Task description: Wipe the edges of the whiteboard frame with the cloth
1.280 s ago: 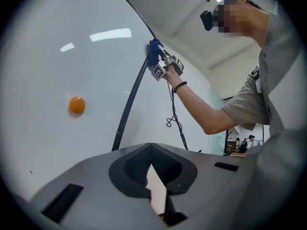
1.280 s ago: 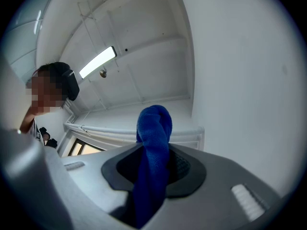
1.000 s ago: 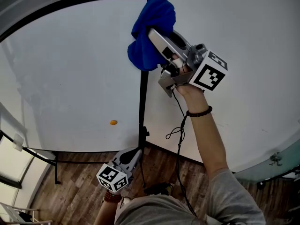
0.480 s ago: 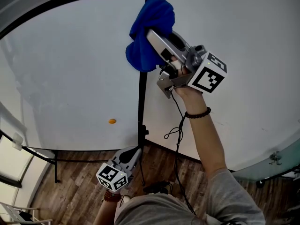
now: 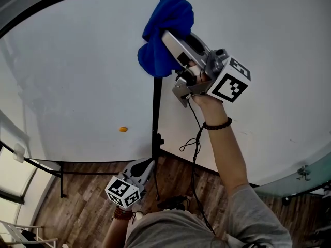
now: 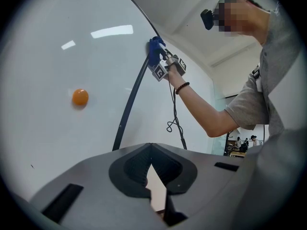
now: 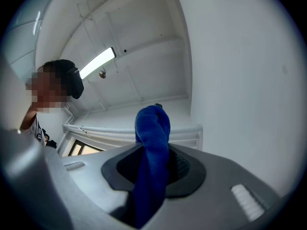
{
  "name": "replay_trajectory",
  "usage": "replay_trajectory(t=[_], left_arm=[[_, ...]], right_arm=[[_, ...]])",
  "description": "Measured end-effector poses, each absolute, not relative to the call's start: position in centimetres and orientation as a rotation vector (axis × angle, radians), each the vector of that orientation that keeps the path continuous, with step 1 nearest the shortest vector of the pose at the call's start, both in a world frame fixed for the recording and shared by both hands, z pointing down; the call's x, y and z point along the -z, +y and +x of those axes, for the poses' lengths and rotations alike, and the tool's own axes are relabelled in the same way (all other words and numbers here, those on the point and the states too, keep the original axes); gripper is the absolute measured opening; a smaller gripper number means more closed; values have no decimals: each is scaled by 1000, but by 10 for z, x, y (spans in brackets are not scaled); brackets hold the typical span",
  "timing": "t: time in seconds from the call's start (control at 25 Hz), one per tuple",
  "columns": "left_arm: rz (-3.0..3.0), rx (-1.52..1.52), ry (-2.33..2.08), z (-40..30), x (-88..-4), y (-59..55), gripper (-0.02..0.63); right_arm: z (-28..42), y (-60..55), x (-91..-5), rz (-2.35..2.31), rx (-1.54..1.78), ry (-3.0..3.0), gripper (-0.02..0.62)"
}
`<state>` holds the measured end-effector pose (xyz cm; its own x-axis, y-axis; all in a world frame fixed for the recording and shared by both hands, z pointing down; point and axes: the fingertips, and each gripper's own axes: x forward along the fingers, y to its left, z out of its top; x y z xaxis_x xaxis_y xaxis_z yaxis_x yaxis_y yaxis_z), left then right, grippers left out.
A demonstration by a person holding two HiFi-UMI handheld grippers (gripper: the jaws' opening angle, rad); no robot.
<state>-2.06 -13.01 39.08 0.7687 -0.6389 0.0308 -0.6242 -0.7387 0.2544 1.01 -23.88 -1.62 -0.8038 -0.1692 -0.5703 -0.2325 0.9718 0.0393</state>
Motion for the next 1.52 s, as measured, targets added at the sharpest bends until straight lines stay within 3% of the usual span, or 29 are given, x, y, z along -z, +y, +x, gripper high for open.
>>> replay_trajectory(t=[0.2, 1.52], left_arm=[[2726, 67, -968, -18, -442, -128, 8], [2694, 49, -969, -13, -414, -136, 8]], right_arm=[[10, -238, -43, -295, -145, 2516, 103], [10, -250, -51, -319, -70, 2550, 103]])
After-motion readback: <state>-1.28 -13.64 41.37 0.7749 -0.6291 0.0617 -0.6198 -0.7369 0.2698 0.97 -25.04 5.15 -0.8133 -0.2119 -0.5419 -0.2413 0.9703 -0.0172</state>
